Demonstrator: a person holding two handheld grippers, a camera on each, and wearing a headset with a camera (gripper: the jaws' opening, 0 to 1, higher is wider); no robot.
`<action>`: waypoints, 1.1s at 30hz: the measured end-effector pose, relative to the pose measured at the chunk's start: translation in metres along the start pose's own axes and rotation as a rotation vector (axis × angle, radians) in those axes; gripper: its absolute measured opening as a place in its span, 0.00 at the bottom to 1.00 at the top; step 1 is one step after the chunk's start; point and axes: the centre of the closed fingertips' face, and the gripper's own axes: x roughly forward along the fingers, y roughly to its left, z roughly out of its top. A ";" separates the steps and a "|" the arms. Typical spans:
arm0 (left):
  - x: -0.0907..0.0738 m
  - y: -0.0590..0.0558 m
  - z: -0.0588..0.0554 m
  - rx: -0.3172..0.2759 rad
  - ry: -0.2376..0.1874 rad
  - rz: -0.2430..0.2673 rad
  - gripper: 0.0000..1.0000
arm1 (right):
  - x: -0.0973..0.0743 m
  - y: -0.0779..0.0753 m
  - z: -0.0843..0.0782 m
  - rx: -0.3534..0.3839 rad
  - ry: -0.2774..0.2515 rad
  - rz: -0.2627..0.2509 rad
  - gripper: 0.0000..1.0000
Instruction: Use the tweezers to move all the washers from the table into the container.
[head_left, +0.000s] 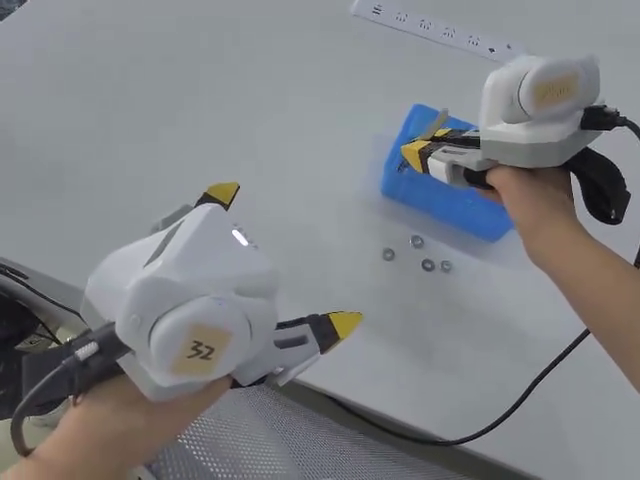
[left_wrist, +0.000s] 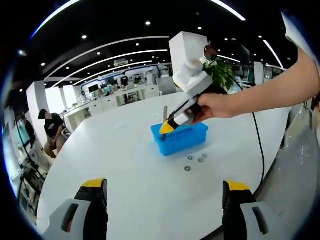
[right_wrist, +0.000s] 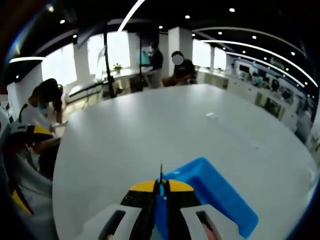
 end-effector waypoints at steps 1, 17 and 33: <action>0.000 0.000 0.000 0.001 0.000 -0.001 0.98 | -0.001 0.000 0.001 0.001 -0.004 -0.001 0.03; 0.000 0.001 -0.001 0.006 0.003 -0.001 0.98 | -0.004 0.003 0.006 0.003 0.002 0.009 0.03; 0.000 -0.004 -0.004 0.019 0.020 -0.021 0.98 | -0.053 0.028 0.007 -0.012 -0.070 0.020 0.03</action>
